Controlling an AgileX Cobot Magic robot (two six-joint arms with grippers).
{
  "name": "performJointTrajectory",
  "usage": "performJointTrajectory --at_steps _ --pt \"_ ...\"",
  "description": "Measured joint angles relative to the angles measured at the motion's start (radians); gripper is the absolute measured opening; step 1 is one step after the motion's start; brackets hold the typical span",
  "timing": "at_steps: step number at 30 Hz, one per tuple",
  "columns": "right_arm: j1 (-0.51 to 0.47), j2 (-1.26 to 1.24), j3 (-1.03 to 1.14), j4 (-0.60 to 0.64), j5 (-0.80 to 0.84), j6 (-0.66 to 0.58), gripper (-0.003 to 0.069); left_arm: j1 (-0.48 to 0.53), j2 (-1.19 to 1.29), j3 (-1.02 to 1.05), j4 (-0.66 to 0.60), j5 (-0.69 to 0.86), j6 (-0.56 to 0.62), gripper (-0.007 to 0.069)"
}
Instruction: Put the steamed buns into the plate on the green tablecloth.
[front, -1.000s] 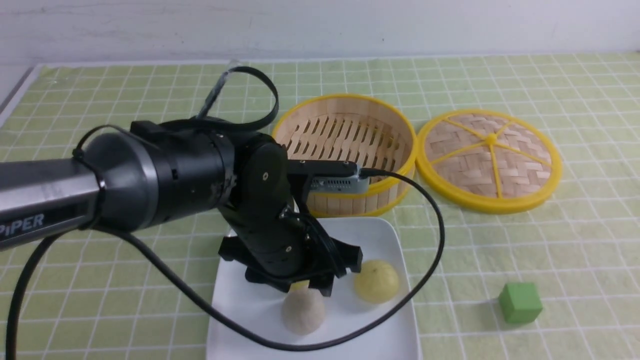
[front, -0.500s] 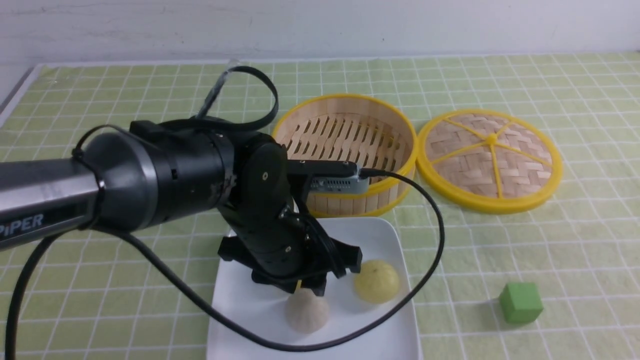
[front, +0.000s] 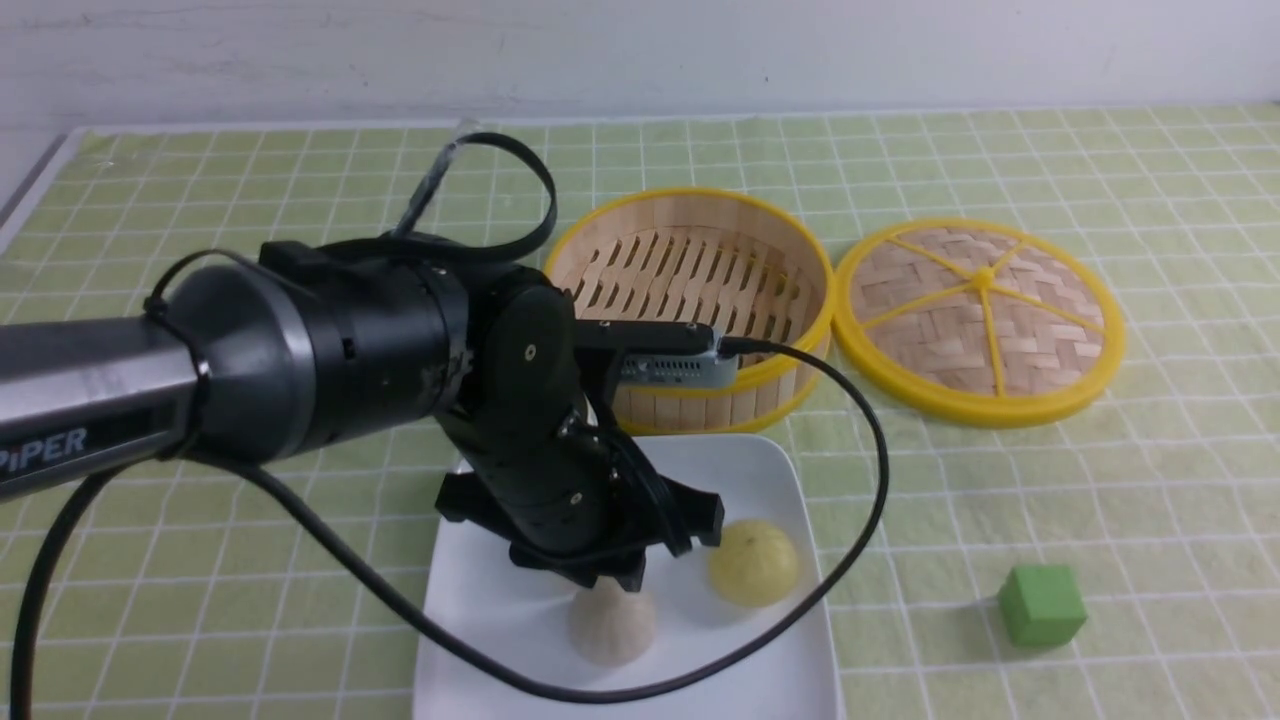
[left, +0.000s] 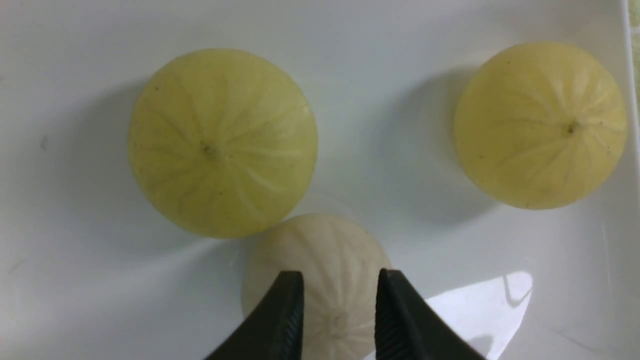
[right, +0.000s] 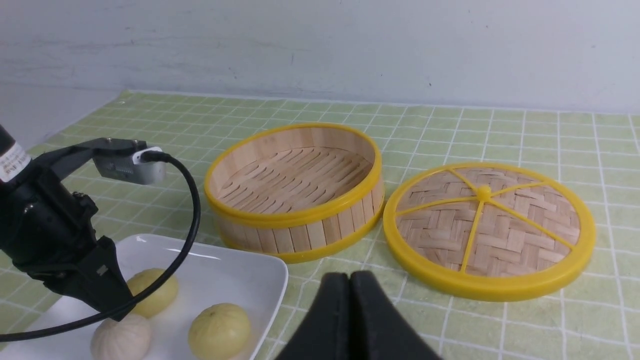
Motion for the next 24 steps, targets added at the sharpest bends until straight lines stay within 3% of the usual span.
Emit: performJointTrajectory --at_steps 10,18,24 --pt "-0.027 -0.064 0.067 -0.005 -0.011 -0.002 0.0000 0.000 0.000 0.000 0.021 0.006 0.000 0.0234" --pt "-0.266 -0.226 0.308 -0.066 -0.007 -0.002 0.0004 0.000 -0.006 0.000 0.023 0.017 0.000 0.0236" --pt "-0.337 -0.237 0.405 -0.085 -0.004 -0.002 0.0008 0.000 -0.074 0.003 0.053 0.024 0.000 0.0236"
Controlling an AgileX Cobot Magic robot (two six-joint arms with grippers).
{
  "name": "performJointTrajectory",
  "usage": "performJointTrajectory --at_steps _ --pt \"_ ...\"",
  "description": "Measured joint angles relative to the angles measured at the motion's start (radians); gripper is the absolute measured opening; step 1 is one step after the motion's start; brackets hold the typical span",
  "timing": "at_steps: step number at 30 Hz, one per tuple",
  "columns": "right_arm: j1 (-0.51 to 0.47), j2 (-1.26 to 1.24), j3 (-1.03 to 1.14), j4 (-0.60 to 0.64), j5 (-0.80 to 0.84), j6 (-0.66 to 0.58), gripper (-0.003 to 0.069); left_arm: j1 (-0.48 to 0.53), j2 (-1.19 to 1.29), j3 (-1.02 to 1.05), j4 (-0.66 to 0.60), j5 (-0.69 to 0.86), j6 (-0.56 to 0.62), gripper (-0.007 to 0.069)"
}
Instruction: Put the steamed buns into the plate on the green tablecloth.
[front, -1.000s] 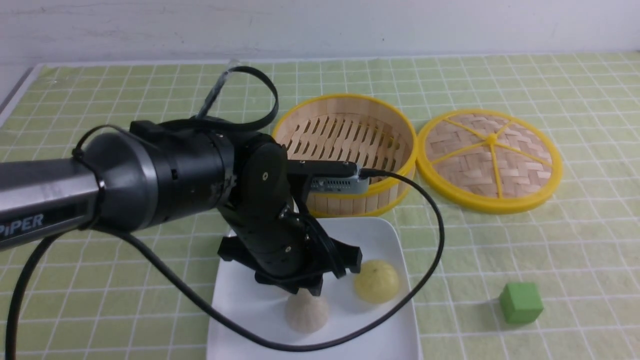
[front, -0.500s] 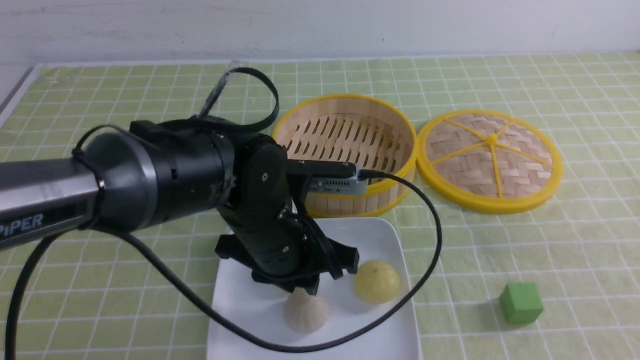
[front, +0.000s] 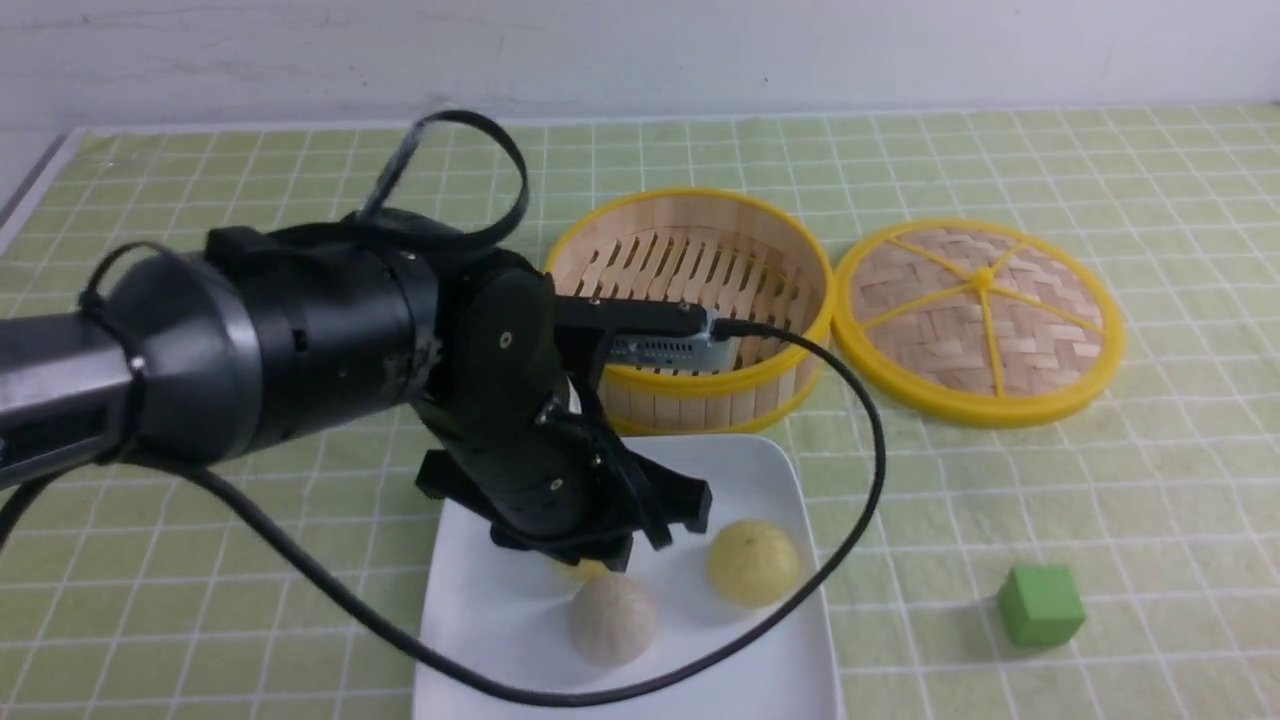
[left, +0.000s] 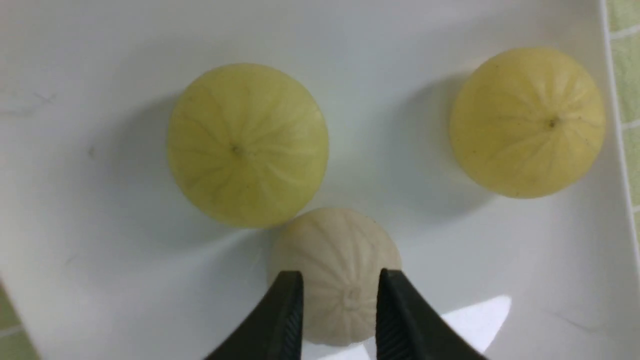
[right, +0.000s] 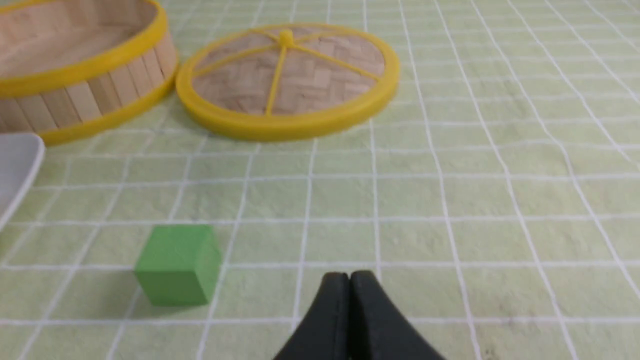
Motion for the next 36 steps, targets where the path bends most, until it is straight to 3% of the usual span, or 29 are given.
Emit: performJointTrajectory --at_steps 14,17,20,22,25,31,36 --pt "0.043 0.000 0.013 -0.003 -0.001 0.000 0.0025 0.000 -0.400 0.000 0.132 0.180 0.000 0.0223" --pt "0.047 0.000 0.013 -0.003 -0.001 0.000 0.0027 0.000 -0.482 0.000 0.148 0.240 0.000 0.0192" --pt "0.047 0.000 0.013 -0.003 -0.001 0.000 0.0033 0.000 -0.624 0.012 0.182 0.396 0.000 0.0091" --pt "0.047 0.000 0.013 -0.003 -0.001 0.000 0.0035 0.000 -0.692 0.039 0.201 0.414 0.000 0.0051" --pt "0.047 0.000 0.013 -0.003 -0.001 0.000 0.0038 0.000 -0.833 0.138 0.242 0.350 -0.030 0.0004" --pt "0.047 0.000 0.013 -0.003 -0.001 0.000 0.0044 0.000 -1.119 0.461 0.297 -0.026 -0.213 0.0002" --pt "0.047 0.000 0.013 -0.003 -0.001 0.000 0.0052 0.000 -1.232 0.620 0.327 -0.093 -0.266 0.0002"
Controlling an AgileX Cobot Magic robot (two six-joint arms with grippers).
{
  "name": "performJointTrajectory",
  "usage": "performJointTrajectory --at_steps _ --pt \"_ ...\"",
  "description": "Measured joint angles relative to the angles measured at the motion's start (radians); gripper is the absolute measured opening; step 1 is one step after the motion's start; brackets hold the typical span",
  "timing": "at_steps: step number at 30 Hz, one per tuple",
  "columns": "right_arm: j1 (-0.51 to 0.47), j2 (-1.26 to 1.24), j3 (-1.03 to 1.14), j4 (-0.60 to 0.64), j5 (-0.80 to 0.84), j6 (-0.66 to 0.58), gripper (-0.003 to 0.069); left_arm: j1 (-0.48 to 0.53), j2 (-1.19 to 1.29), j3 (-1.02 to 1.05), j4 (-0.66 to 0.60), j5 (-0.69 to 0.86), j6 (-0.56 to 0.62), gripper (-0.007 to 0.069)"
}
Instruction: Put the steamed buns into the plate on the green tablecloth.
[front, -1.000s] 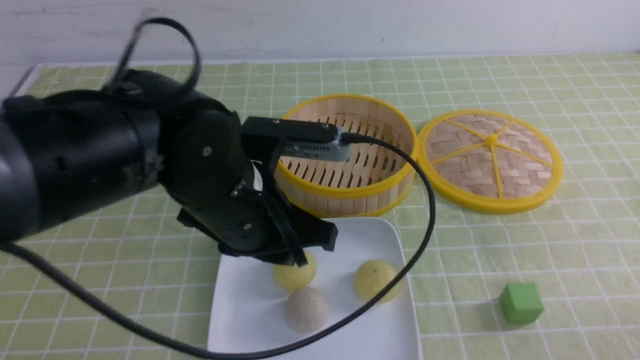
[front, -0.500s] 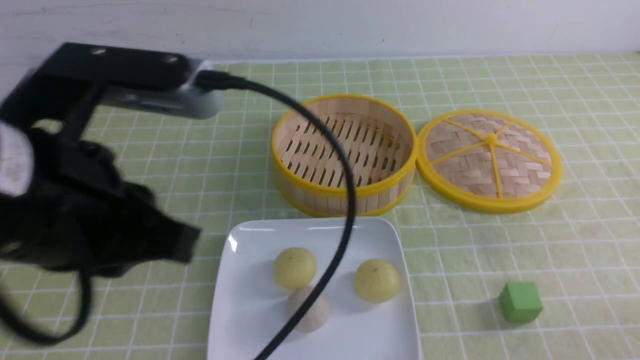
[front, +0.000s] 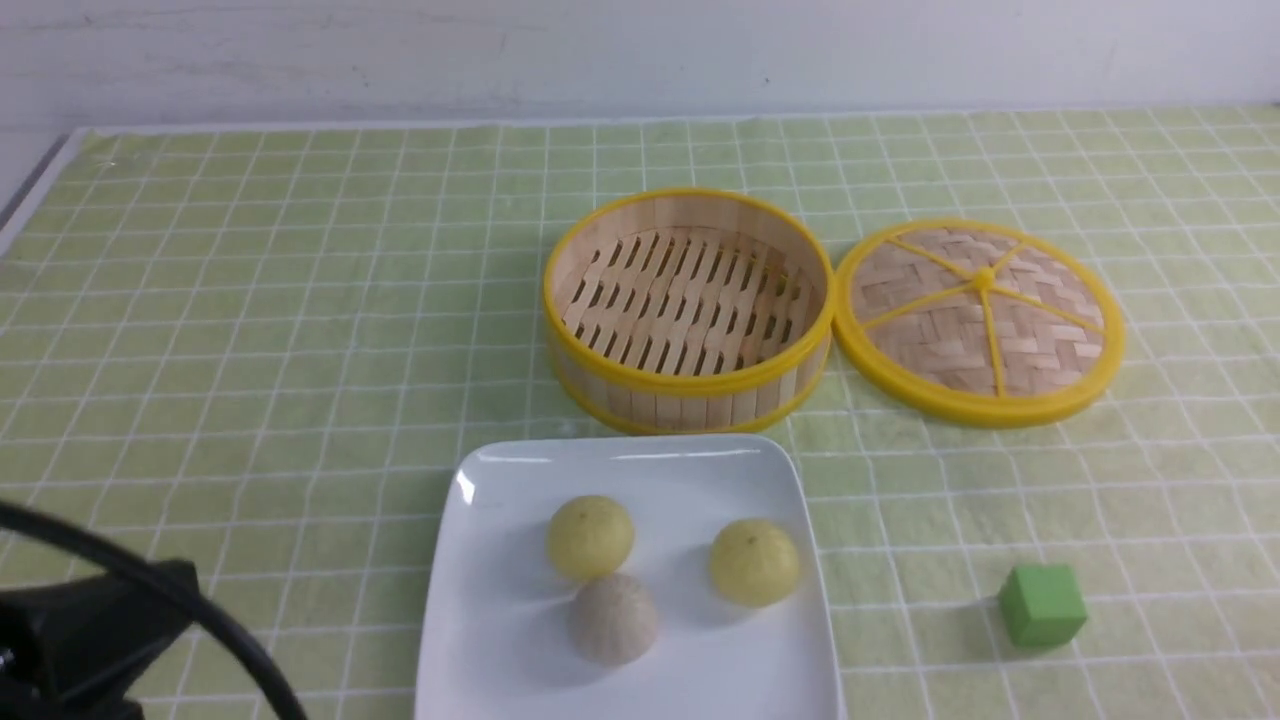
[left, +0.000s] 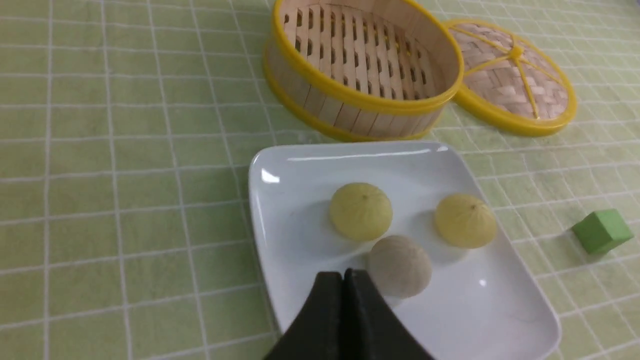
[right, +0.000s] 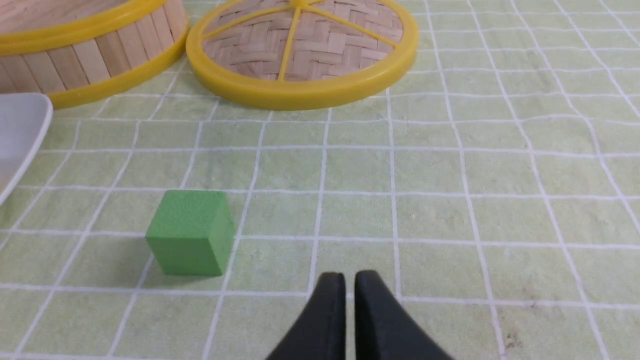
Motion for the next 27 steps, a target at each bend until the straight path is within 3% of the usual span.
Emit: performJointTrajectory --at_steps 8,15,21,23,27 --pt "0.000 0.000 0.000 0.000 0.000 0.000 0.0064 0.000 -0.015 0.073 0.008 0.014 -0.003 0.0004" --pt "0.000 0.000 0.000 0.000 0.000 0.000 0.0076 0.036 -0.036 0.111 0.018 -0.106 0.037 0.0013" --pt "0.000 0.000 0.000 -0.001 0.000 0.000 0.0080 0.260 -0.155 0.247 -0.073 -0.206 0.279 0.0017" --pt "0.000 0.000 0.000 -0.001 0.000 0.000 0.0085 0.414 -0.237 0.333 -0.153 -0.222 0.421 0.0019" --pt "0.000 0.000 0.000 -0.001 0.000 0.000 0.0089 0.561 -0.327 0.418 -0.190 -0.229 0.490 0.0019"
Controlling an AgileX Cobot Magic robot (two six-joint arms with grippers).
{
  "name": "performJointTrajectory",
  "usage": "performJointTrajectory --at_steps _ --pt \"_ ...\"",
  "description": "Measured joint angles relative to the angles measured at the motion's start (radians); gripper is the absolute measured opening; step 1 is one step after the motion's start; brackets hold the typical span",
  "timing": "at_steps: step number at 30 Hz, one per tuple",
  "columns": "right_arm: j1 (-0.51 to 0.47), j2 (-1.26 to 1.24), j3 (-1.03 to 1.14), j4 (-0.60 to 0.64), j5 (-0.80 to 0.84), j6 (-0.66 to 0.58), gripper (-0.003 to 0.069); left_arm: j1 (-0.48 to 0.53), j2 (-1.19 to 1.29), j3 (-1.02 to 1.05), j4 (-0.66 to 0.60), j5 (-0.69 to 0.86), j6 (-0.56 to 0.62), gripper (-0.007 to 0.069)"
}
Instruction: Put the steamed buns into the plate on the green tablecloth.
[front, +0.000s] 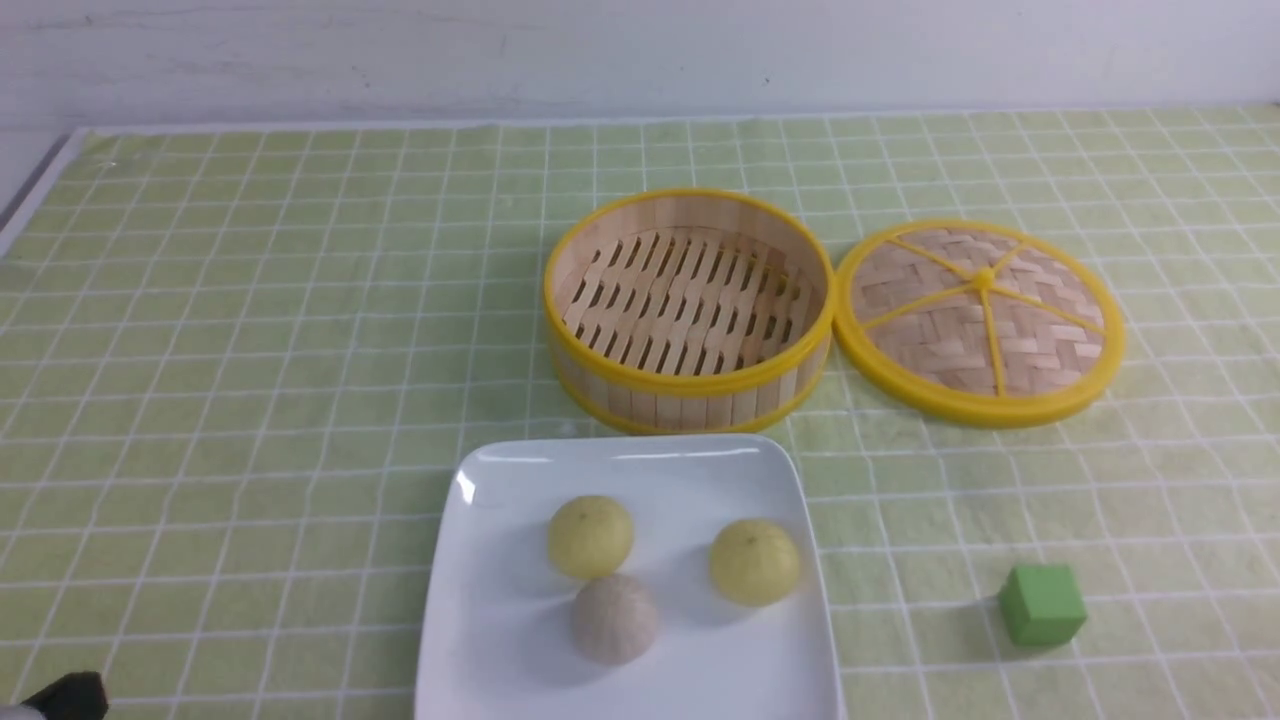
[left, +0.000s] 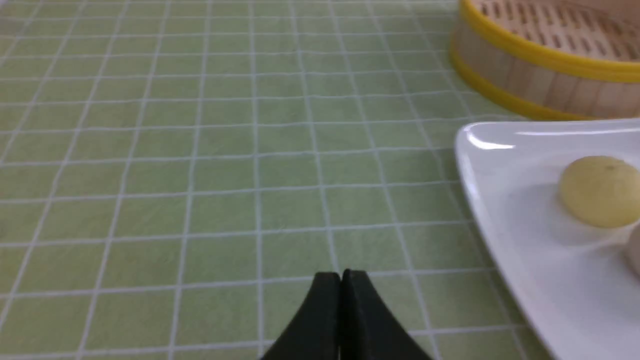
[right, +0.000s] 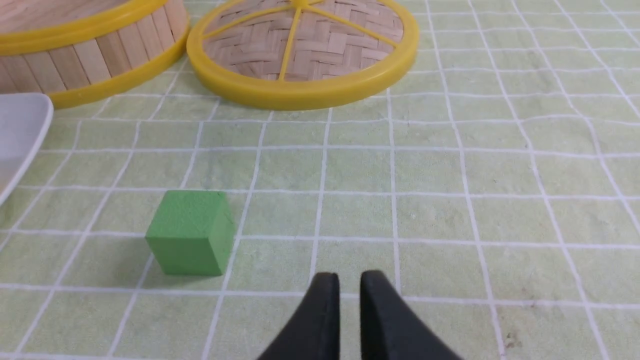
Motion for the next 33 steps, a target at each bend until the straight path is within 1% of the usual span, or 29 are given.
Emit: performJointTrajectory --at_steps 2,3,5,19,21,25,33 --pt "0.000 0.000 0.000 0.000 0.000 0.000 0.0092 0.067 -0.055 0.044 0.000 0.000 0.000 0.0019" --pt "0.000 0.000 0.000 0.000 0.000 0.000 0.0092 0.067 -0.058 0.044 0.000 -0.001 -0.001 0.0019" --pt "0.000 0.000 0.000 0.000 0.000 0.000 0.0097 0.103 -0.077 0.084 0.005 -0.014 -0.024 0.0020" --pt "0.000 0.000 0.000 0.000 0.000 -0.001 0.0113 0.108 -0.080 0.103 0.015 -0.045 -0.033 0.0032" --pt "0.000 0.000 0.000 0.000 0.000 -0.001 0.0116 0.116 -0.080 0.103 0.015 -0.045 -0.032 0.0032" --pt "0.000 0.000 0.000 0.000 0.000 -0.001 0.0121 0.179 -0.080 0.103 0.015 -0.045 -0.032 0.0034" --pt "0.000 0.000 0.000 0.000 0.000 -0.001 0.0132 0.175 -0.080 0.103 0.015 -0.045 -0.032 0.0037"
